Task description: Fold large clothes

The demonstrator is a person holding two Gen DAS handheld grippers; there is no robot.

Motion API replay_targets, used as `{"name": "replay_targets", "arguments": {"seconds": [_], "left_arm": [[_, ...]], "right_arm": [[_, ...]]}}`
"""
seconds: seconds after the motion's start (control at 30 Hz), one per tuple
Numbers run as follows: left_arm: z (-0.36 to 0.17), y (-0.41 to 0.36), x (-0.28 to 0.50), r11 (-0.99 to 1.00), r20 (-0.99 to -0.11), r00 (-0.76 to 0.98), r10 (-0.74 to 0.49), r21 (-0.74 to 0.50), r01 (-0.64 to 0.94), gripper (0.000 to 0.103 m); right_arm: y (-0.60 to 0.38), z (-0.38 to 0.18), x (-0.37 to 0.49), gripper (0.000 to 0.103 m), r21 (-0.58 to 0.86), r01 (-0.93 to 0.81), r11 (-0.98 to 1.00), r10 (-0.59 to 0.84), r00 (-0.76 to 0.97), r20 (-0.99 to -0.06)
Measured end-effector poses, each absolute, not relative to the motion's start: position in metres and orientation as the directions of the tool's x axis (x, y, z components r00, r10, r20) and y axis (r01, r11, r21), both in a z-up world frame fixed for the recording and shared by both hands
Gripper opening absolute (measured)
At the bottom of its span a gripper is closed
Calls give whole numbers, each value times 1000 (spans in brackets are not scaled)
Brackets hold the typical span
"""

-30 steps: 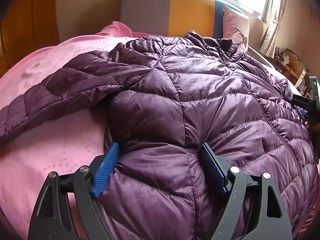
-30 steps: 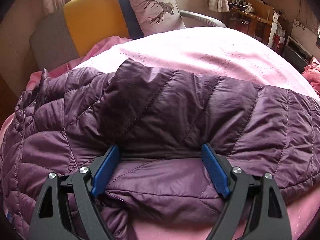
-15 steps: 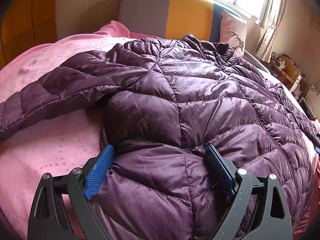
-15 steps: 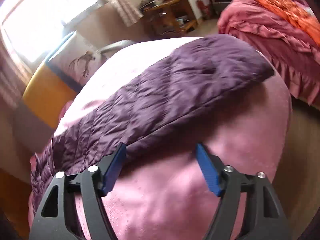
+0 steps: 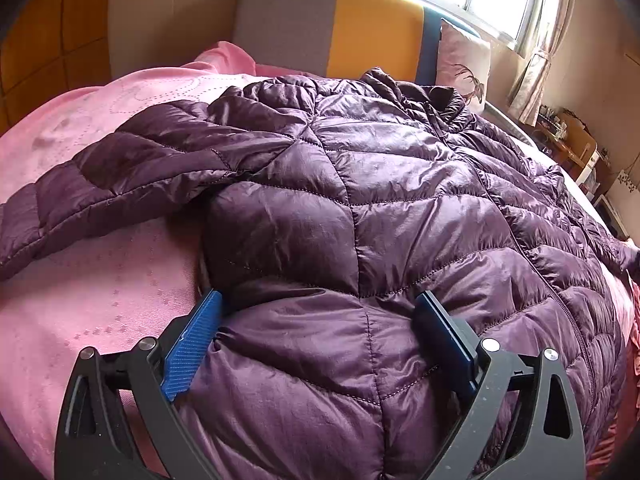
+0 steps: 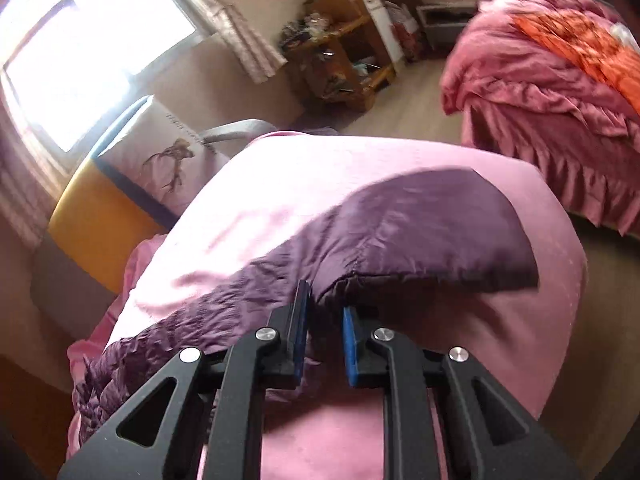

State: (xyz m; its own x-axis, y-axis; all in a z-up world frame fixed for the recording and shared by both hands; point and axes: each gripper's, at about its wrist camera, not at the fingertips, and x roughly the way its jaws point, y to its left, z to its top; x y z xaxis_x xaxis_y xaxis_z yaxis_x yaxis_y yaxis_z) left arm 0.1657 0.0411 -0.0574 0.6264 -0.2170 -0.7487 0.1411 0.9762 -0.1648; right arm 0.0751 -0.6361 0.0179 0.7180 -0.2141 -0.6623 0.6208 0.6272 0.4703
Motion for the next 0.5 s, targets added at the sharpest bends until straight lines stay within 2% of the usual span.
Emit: {"name": "replay_targets", "arguments": {"seconds": [0.2, 0.3, 0.5], "left_arm": [[-57, 42, 165, 974, -742, 631, -226, -177, 141, 95], [-56, 43, 165, 969, -738, 629, -245, -191, 153, 99], [-55, 43, 165, 968, -742, 622, -252, -197, 156, 99]], "right_arm": [[-520, 50, 152, 10, 443, 311, 841, 28, 793, -609], [-441, 57, 188, 9, 382, 143, 913, 138, 774, -618], [-321, 44, 229, 3, 297, -48, 954, 245, 699, -672]]}}
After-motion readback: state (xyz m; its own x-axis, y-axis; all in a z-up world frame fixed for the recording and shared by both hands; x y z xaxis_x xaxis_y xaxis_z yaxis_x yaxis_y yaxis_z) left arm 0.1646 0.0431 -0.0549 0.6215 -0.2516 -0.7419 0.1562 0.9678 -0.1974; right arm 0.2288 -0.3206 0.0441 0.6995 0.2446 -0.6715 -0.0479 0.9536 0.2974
